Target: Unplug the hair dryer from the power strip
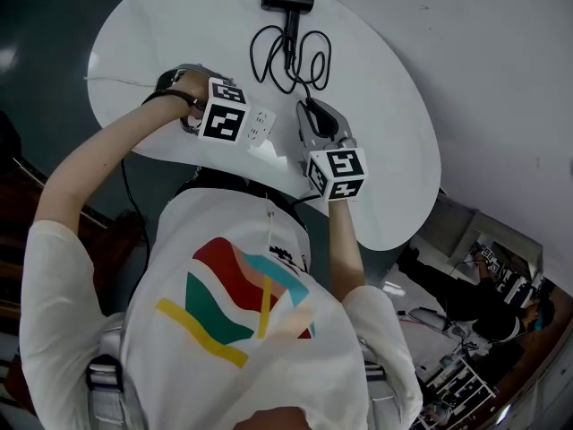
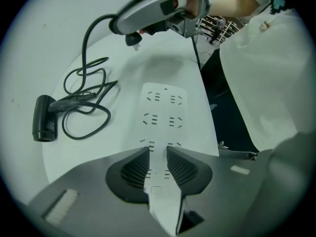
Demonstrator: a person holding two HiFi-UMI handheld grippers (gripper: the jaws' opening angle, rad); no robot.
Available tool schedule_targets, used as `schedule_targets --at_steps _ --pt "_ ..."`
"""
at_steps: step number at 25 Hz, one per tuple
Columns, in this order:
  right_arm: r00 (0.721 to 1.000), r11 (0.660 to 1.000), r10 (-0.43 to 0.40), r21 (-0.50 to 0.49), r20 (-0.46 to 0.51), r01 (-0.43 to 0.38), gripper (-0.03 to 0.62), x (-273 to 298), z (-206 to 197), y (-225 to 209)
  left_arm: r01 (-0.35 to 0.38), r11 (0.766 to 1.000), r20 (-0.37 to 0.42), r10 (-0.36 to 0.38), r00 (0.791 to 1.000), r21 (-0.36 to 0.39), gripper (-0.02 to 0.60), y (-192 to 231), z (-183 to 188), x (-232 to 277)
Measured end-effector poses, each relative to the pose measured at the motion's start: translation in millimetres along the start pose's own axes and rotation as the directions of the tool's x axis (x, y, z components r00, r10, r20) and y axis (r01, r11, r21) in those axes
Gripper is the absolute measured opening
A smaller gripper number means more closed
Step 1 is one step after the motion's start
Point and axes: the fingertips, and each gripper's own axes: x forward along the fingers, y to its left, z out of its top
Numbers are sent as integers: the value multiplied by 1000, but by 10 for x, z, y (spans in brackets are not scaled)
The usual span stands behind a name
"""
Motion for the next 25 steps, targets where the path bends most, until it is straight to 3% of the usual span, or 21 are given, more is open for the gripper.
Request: schedule_targets --at_steps 7,13,21,25 --pt "991 999 -46 12 -126 48 72 98 -396 -158 -2 1000 -1 2 1000 -1 112 0 0 3" --pt "964 994 -109 1 -244 112 71 162 -768 -279 2 1000 -3 -2 1000 1 112 0 -11 0" --pt "960 992 -123 -20 -252 122 81 186 -818 -274 -3 1000 -5 3 1000 -2 112 3 1 1" --pt "967 994 -111 -4 -230 113 154 178 -788 -229 -6 1000 -8 6 1000 -7 112 7 -1 7"
